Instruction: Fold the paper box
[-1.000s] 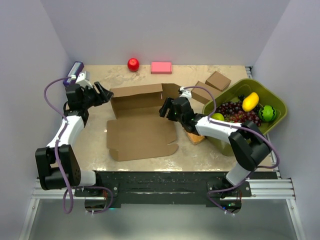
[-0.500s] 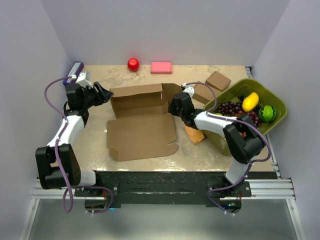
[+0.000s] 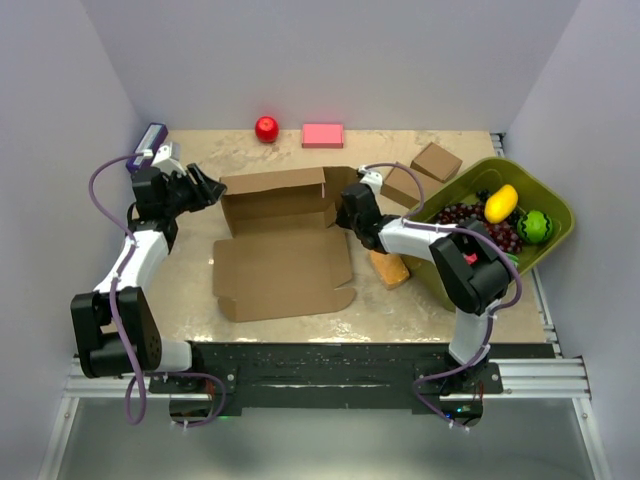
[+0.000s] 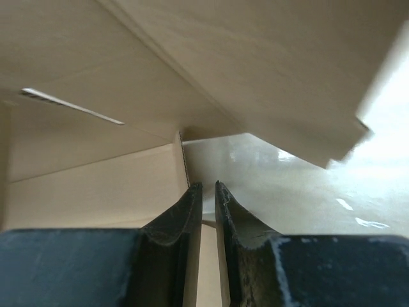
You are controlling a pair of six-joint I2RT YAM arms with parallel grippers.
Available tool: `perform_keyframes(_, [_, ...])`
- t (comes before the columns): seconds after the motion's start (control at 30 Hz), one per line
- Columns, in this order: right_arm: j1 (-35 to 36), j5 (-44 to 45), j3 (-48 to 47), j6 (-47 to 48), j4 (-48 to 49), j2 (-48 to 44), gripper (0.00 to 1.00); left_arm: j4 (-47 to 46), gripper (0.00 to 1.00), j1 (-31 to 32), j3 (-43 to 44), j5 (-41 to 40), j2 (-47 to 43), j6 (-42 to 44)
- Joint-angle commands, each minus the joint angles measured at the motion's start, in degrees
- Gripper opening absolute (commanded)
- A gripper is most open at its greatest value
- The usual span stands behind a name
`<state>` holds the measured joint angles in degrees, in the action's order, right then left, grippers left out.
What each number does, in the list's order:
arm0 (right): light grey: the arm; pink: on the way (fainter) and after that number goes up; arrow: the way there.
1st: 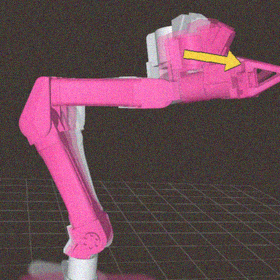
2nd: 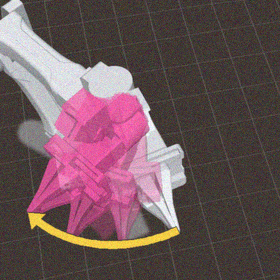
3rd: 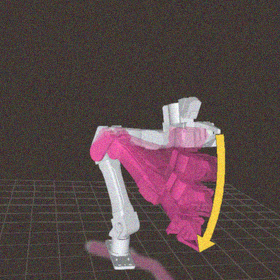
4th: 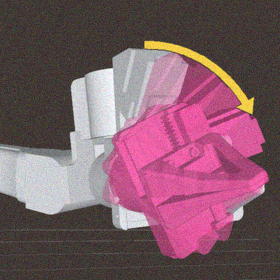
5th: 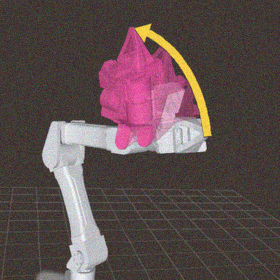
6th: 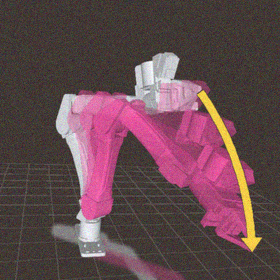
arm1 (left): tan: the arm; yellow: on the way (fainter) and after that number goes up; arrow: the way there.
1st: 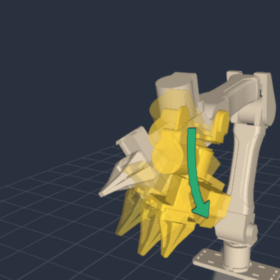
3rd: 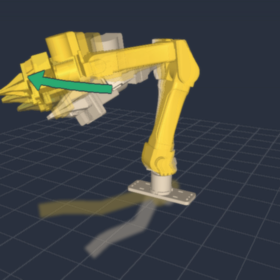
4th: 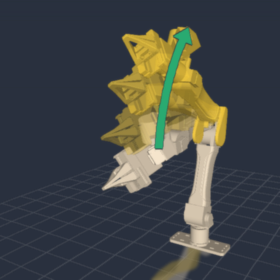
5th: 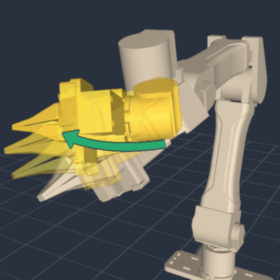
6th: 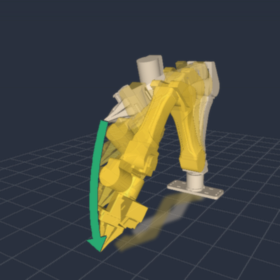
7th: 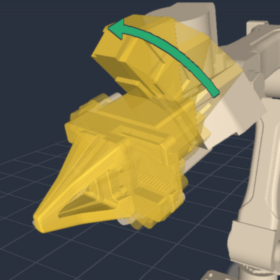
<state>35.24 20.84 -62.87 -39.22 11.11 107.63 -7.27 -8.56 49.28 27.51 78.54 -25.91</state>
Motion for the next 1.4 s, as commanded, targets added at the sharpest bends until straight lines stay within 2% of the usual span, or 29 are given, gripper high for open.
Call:
perform_keyframes(0.0, [0.3, -4.7, -1.3, 1.6, 6.6, 0.9, 0.17, -1.1, 0.53, -0.3, 1.9, 0.6, 0.6, 0.6])
perform_keyframes(0.2, [0.6, -8.2, -1.2, 1.5, 9.4, 2.0, 0.17, -1.2, 0.52, -0.2, 2.0, 0.8, 0.6, 0.6])
perform_keyframes(0.53, [3.3, -9.1, -3.2, 1.2, 9.3, 4.2, 0.16, -1.3, 0.52, -0.3, 1.8, 1.1, 0.8, 0.5])
perform_keyframes(0.73, [4.5, -4.1, -3.5, 0.8, 6.4, 3.9, 0.14, -1.3, 0.5, -0.3, 1.7, 1.1, 0.7, 0.5])
perform_keyframes(0.87, [6.8, 4.1, -3.1, 2.7, 3.8, 1.3, 0.14, -1.3, 0.5, -0.3, 1.6, 1.3, 0.8, 0.4])
perform_keyframes(1.1, [7.6, 4.4, -5.9, 4.2, 1.7, 3.0, 0.15, -1.5, 0.5, -0.3, 1.5, 1.5, 0.7, 0.2])
perform_keyframes(1.17, [8.9, 7.3, -6.8, 4.8, 0.4, 3.3, 0.15, -1.5, 0.5, -0.3, 1.5, 1.6, 0.7, 0.2])
perform_keyframes(1.23, [9.2, 8.4, -7.7, 4.1, -1.9, 3.1, 0.21, -1.5, 0.5, -0.2, 1.6, 1.5, 0.7, 0.3])
perform_keyframes(1.27, [9.2, 9.3, -7.7, 3.5, -2.4, 2.5, 0.31, -1.5, 0.5, -0.2, 1.5, 1.5, 0.6, 0.3])
perform_keyframes(1.33, [9.1, 10.0, -7.2, 2.8, -3.4, 1.5, 0.37, -1.4, 0.5, -0.3, 1.5, 1.5, 0.6, 0.4])
perform_keyframes(1.37, [9.3, 10.3, -6.9, 2.8, -3.6, 0.5, 0.46, -1.4, 0.5, -0.2, 1.5, 1.5, 0.5, 0.4])
